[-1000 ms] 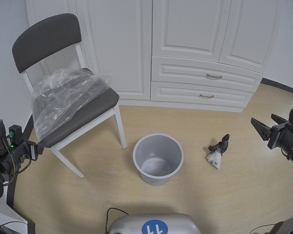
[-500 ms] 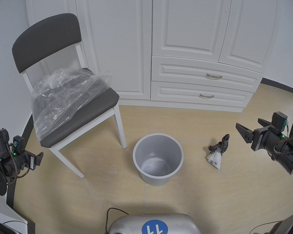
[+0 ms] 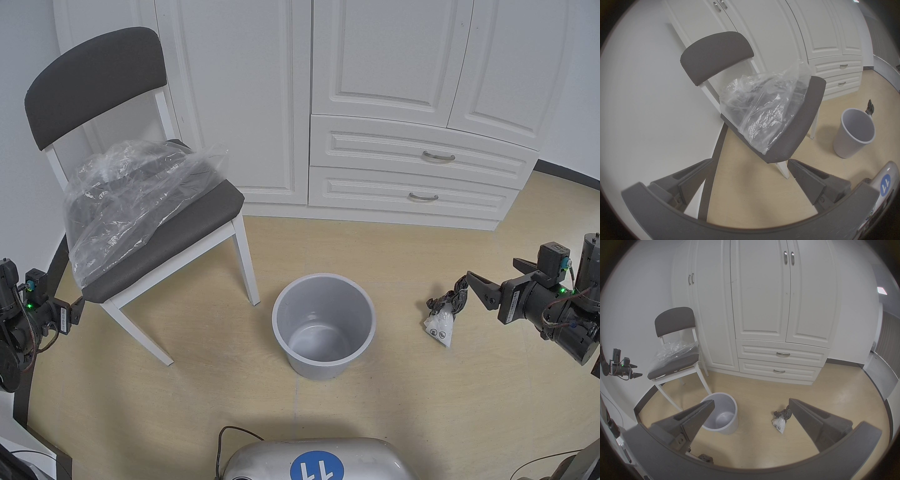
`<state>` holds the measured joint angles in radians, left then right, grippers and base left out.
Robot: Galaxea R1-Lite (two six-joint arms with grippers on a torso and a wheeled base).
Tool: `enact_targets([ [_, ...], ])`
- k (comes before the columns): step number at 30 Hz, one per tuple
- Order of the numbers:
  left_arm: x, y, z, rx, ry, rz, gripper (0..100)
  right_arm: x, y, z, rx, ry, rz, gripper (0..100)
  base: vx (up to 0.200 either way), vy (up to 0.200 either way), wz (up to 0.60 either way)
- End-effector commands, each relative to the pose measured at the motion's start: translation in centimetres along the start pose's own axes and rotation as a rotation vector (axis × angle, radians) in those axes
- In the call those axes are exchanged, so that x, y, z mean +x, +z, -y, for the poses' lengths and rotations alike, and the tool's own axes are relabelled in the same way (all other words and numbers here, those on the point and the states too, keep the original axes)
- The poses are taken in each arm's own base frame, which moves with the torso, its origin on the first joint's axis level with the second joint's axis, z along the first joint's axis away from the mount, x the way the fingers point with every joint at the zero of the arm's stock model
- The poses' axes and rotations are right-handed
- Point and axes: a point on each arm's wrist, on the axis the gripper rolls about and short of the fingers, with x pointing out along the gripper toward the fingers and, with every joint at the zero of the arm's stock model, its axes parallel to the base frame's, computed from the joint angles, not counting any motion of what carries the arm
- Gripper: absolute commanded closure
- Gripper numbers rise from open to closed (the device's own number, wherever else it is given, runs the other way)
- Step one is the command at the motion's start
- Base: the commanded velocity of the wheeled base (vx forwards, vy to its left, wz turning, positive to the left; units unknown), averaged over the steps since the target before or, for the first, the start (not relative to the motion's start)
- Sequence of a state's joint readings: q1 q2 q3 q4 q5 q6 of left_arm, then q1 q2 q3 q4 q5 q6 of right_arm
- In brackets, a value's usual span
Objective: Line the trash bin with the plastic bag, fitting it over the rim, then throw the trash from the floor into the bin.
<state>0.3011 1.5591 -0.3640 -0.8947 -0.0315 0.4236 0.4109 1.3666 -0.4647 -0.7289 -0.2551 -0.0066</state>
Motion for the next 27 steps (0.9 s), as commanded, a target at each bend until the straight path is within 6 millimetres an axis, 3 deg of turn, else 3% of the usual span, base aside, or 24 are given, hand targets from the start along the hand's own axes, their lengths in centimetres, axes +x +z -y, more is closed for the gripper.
enact_targets([
  [1,1.9,-1.4,0.2,-0.006,-0.004,-0.045,0,0.2,-0.3,-0.3,-0.005,0.010,-0.013,0,0.000,0.000,0.00],
  [6,3.2,-1.7,-0.1,-0.017,0.032,-0.001,0,0.4,-0.4,-0.3,-0.007,0.010,-0.016,0,0.000,0.000,0.00],
  [19,4.2,-1.4,-0.7,-0.063,0.062,0.040,0,0.6,-0.6,-0.4,-0.010,0.010,-0.027,0,0.000,0.000,0.00],
  [27,5.4,0.1,-1.6,-0.152,0.130,0.173,0,0.6,-0.6,-0.4,-0.009,0.010,-0.025,0,0.000,0.000,0.00],
])
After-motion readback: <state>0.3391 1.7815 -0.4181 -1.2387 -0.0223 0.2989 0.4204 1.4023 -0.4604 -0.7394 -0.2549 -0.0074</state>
